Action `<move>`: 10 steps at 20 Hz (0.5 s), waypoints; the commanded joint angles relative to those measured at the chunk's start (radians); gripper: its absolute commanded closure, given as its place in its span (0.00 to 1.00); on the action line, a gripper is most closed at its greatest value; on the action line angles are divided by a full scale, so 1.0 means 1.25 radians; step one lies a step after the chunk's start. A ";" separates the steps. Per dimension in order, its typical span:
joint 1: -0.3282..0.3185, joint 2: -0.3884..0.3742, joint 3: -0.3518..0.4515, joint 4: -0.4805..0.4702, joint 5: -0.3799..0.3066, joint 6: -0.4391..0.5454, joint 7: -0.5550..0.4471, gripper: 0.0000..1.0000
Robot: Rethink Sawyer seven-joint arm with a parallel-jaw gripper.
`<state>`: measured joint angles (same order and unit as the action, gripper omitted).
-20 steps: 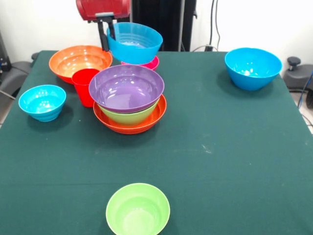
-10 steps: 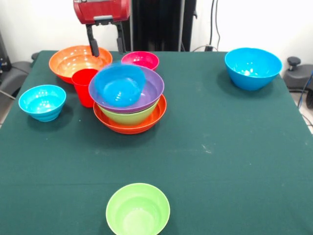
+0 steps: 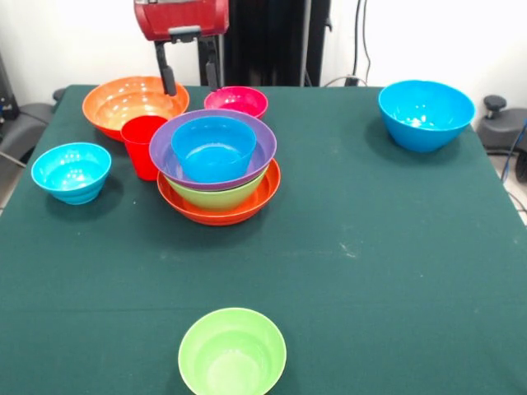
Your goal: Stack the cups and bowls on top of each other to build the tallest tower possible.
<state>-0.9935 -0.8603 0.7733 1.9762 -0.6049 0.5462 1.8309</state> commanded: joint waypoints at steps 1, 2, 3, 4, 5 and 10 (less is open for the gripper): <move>0.044 0.019 0.000 0.000 -0.064 -0.003 -0.072 0.00; 0.042 0.016 -0.002 0.010 -0.068 -0.012 -0.069 0.00; 0.041 0.009 -0.005 0.025 -0.073 -0.026 -0.060 0.00; 0.037 0.000 -0.006 0.041 -0.076 -0.038 -0.055 0.00; 0.038 -0.011 -0.011 0.062 -0.082 -0.056 -0.042 0.00; 0.074 -0.037 -0.052 0.127 -0.124 -0.136 0.034 0.00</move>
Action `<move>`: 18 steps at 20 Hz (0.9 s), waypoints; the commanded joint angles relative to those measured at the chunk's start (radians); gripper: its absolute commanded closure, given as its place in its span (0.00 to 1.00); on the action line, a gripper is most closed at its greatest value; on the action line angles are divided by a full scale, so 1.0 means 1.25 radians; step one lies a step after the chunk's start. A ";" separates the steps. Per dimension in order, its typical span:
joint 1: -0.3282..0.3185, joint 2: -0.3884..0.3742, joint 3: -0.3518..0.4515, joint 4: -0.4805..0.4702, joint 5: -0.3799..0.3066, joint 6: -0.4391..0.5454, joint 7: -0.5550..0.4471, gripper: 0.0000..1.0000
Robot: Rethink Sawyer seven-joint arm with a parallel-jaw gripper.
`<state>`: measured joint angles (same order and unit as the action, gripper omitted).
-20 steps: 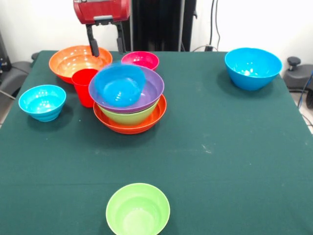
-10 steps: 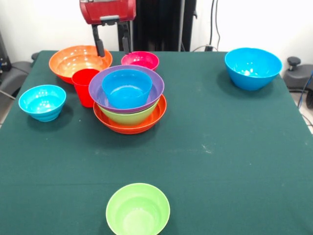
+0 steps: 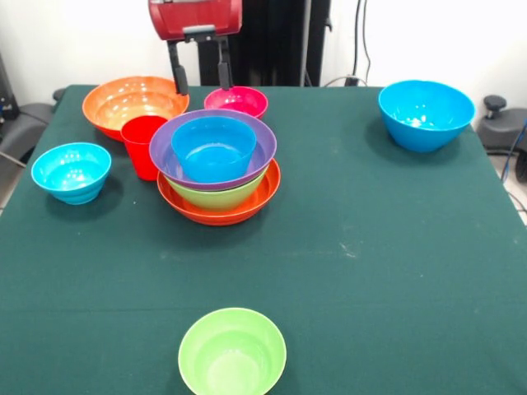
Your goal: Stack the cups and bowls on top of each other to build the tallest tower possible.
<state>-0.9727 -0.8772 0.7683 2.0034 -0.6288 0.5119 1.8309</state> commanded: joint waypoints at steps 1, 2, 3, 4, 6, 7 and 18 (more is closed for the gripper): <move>0.075 -0.026 -0.068 0.114 -0.120 -0.130 0.058 0.00; 0.089 -0.026 -0.081 0.115 -0.126 -0.139 0.070 0.00; 0.112 -0.029 -0.105 0.120 -0.140 -0.158 0.092 0.00; 0.126 -0.029 -0.119 0.120 -0.145 -0.167 0.100 0.00; 0.163 -0.031 -0.159 0.125 -0.159 -0.196 0.125 0.00; 0.186 -0.033 -0.182 0.126 -0.164 -0.210 0.139 0.00; 0.402 -0.025 -0.386 0.106 -0.137 -0.301 0.194 0.00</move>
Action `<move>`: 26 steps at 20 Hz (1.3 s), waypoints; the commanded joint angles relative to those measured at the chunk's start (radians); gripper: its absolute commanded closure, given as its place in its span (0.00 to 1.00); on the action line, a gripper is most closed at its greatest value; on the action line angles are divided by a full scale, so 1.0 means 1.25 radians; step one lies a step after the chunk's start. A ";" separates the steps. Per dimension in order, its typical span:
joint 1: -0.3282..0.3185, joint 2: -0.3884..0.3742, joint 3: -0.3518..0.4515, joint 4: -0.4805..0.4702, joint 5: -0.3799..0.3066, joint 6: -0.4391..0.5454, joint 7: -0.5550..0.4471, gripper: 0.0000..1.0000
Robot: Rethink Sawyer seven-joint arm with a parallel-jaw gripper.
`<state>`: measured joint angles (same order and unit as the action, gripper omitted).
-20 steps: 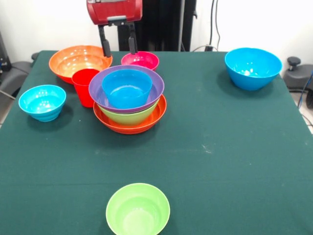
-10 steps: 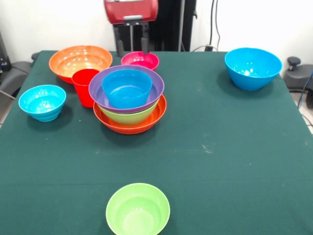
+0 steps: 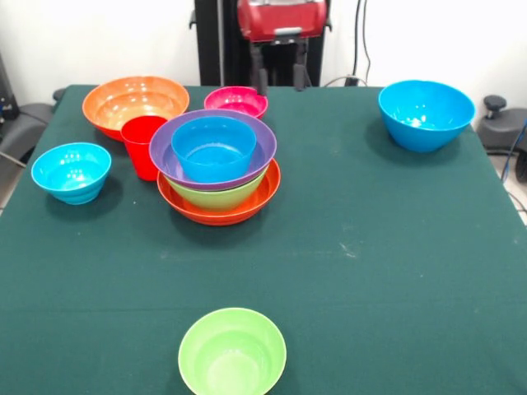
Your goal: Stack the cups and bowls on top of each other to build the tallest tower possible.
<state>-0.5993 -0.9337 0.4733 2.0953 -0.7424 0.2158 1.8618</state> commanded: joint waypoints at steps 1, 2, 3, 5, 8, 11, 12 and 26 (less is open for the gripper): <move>0.120 0.024 -0.165 0.029 -0.041 -0.071 0.172 0.00; 0.132 0.030 -0.178 0.026 -0.039 -0.080 0.172 0.00; 0.144 0.036 -0.190 0.023 -0.037 -0.089 0.172 0.00; 0.164 0.050 -0.216 0.020 -0.034 -0.113 0.175 0.00; 0.203 0.084 -0.267 0.014 -0.034 -0.158 0.185 0.00; 0.271 0.129 -0.344 0.003 -0.026 -0.224 0.201 0.00; 0.288 0.141 -0.364 0.001 -0.020 -0.242 0.202 0.00; 0.550 0.353 -0.596 0.013 0.169 -0.525 0.186 0.00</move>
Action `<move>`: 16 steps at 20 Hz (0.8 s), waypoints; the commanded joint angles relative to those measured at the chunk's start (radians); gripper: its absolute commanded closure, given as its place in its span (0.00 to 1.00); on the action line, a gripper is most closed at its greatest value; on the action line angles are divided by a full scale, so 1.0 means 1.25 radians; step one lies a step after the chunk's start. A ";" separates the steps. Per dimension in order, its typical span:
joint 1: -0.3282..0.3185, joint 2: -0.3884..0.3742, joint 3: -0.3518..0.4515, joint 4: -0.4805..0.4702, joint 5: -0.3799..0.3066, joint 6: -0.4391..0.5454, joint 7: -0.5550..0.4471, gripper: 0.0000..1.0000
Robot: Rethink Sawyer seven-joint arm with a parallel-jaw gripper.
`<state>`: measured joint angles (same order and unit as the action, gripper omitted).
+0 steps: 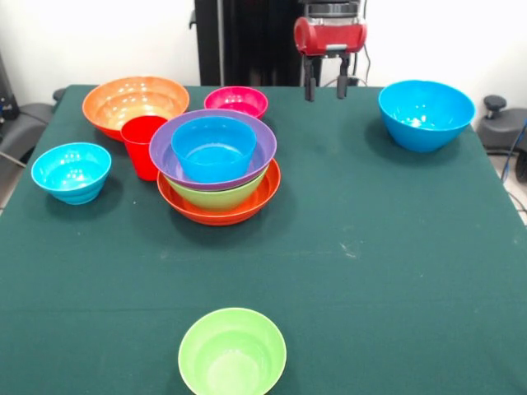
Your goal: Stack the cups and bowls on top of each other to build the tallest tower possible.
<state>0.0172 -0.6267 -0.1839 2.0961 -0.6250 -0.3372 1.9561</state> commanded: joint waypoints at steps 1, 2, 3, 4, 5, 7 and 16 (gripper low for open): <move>0.071 0.115 -0.077 0.016 0.089 -0.090 0.112 0.00; 0.078 0.117 -0.079 0.019 0.097 -0.094 0.112 0.00; 0.090 0.116 -0.082 0.023 0.110 -0.094 0.114 0.00; 0.095 0.111 -0.082 0.028 0.115 -0.090 0.115 0.00; 0.105 0.099 -0.080 0.034 0.126 -0.075 0.119 0.00; 0.108 0.058 -0.067 0.050 0.136 -0.032 0.126 0.00; -0.111 -0.301 0.160 0.157 0.178 0.373 0.057 0.00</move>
<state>0.0073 -0.7666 -0.2003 2.2214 -0.4912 -0.1858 1.9561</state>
